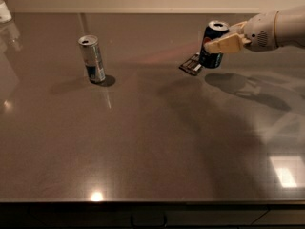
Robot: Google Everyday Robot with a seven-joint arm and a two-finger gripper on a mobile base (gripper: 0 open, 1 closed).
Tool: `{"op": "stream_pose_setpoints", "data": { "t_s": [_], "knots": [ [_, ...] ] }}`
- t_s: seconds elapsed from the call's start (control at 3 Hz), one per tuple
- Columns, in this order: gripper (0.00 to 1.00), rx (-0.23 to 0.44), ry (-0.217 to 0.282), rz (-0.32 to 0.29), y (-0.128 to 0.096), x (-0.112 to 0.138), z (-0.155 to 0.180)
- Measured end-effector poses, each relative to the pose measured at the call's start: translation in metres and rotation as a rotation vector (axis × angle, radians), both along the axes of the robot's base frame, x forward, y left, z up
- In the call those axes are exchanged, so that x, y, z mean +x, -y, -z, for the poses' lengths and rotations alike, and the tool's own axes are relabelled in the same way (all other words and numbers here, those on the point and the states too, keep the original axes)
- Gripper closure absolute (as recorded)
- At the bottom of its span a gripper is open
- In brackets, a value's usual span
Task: Move pepsi can near rxbar chocolate
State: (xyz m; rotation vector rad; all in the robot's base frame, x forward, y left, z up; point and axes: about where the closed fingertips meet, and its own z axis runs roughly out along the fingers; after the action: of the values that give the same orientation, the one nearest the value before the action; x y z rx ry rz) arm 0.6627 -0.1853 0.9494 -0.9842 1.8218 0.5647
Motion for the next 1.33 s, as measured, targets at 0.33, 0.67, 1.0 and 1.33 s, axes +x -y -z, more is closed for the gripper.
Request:
{"op": "stream_pose_setpoints", "data": {
  "t_s": [0.33,0.67,1.0,1.33],
  "knots": [
    [1.0,0.004,-0.016,0.035,0.013,0.014,0.009],
    [1.0,0.011,-0.031,0.054,0.021,0.024,0.02],
    [1.0,0.023,-0.039,0.061,0.025,0.033,0.031],
    [1.0,0.034,-0.039,0.069,0.029,0.039,0.039]
  ]
}}
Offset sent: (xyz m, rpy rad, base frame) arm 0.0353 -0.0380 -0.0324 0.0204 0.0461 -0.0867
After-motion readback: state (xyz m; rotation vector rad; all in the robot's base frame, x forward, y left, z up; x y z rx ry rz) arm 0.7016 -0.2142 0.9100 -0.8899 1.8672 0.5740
